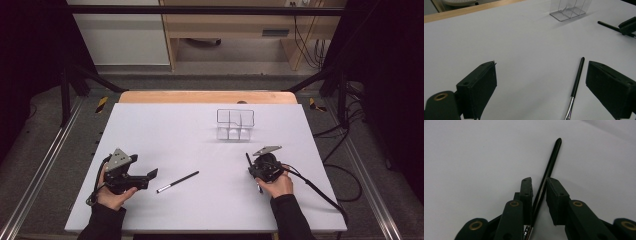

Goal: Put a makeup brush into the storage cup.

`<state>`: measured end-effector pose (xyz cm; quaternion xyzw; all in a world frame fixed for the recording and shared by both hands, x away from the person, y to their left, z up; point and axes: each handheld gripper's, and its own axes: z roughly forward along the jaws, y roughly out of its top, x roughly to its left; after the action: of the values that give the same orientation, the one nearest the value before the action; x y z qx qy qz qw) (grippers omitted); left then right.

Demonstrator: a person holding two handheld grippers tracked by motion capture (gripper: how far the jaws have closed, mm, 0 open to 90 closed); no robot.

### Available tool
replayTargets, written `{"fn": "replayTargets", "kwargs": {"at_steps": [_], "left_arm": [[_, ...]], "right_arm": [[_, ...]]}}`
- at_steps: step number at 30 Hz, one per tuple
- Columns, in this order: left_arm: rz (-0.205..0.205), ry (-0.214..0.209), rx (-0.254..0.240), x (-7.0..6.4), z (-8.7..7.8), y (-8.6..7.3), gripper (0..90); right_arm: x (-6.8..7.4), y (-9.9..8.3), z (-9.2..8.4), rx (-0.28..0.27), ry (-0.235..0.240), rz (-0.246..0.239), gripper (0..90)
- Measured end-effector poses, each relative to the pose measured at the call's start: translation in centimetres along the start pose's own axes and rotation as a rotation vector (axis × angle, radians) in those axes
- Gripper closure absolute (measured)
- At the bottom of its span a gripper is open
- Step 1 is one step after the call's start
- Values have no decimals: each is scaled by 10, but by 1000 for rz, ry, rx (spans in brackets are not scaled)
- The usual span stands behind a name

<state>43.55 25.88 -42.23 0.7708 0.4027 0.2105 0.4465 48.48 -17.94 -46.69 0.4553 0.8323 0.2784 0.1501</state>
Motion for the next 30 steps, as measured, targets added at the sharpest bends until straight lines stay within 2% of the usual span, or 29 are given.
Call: {"fn": "replayTargets", "kwargs": {"at_steps": [4,30], "left_arm": [[0,-1,0,0,0,0,93],[6,-7,1,-1,0,0,99]], "right_arm": [[0,0,0,2,7,-2,791],[0,0,-1,12,8,-12,821]]}}
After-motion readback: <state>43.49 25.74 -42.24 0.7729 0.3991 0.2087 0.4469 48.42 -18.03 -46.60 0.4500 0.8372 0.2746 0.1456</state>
